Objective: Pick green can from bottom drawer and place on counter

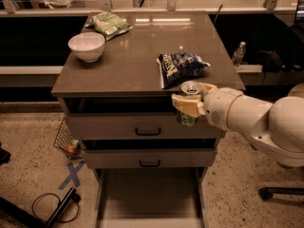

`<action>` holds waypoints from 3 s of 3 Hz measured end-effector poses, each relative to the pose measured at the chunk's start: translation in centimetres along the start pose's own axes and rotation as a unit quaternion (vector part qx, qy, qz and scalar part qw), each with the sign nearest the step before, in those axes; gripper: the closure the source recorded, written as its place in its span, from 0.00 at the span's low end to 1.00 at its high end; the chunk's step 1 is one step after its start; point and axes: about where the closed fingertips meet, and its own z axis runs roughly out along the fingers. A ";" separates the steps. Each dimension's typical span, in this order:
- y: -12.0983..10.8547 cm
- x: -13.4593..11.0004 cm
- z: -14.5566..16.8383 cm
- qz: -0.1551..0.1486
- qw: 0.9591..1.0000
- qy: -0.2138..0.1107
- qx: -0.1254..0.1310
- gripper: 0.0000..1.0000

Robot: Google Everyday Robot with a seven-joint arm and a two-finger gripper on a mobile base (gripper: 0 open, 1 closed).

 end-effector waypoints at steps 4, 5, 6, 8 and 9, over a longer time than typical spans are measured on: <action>-4.4 -16.8 1.1 -0.003 0.998 -0.065 0.000 1.00; -11.4 -21.5 4.6 -0.011 0.998 -0.066 0.020 1.00; -14.6 -23.6 9.9 -0.024 0.998 -0.056 0.017 1.00; -16.7 -26.2 20.8 -0.027 0.998 -0.063 0.001 1.00; -17.5 -27.9 20.6 -0.032 0.996 -0.079 0.010 1.00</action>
Offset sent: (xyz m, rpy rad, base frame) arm 0.0424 0.0162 0.1160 0.1156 -0.1035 0.0329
